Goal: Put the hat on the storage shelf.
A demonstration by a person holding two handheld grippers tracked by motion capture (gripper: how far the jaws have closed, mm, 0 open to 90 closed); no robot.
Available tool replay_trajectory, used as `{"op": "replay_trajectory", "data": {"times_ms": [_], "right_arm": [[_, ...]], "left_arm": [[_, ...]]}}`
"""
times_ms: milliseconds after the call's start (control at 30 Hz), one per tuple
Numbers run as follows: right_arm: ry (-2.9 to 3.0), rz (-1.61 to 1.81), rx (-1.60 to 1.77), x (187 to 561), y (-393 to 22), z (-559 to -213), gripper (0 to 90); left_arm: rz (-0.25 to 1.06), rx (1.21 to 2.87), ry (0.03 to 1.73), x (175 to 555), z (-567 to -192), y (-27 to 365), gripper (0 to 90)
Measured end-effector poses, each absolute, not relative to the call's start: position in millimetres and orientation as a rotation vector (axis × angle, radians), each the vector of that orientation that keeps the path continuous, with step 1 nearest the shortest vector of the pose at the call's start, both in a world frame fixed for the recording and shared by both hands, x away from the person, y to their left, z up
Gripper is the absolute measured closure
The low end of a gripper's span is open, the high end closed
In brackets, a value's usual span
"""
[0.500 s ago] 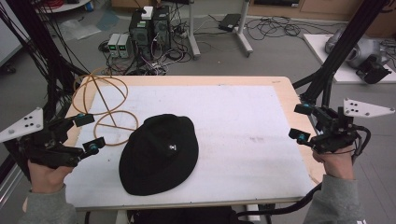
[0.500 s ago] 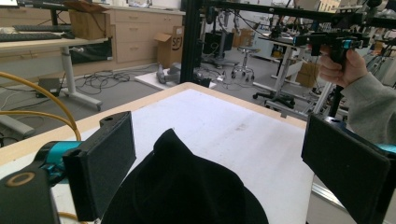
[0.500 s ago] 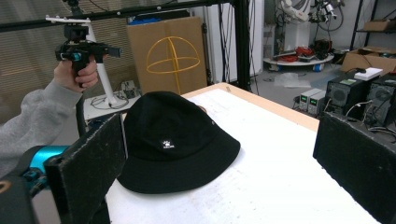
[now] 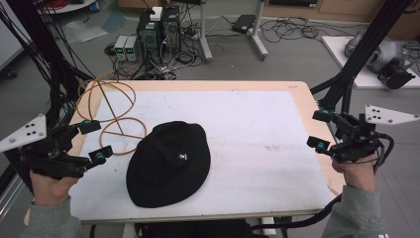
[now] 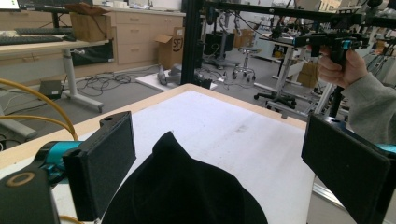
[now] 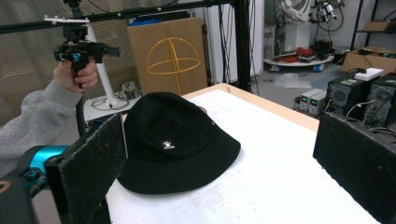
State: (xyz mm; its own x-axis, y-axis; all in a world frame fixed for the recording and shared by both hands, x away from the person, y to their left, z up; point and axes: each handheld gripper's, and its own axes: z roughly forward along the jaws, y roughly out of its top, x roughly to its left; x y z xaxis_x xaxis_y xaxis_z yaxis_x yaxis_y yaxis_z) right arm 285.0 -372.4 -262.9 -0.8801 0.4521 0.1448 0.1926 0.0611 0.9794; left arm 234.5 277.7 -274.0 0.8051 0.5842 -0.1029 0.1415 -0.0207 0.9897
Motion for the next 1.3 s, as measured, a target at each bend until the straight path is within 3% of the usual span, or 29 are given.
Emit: {"op": "replay_trajectory", "data": {"times_ms": [1300], "right_arm": [[2.16,1.907,0.644,282,-370,-262,2.0]], "left_arm": [[0.38,1.712,0.603,285,-275,186,10.7]]}}
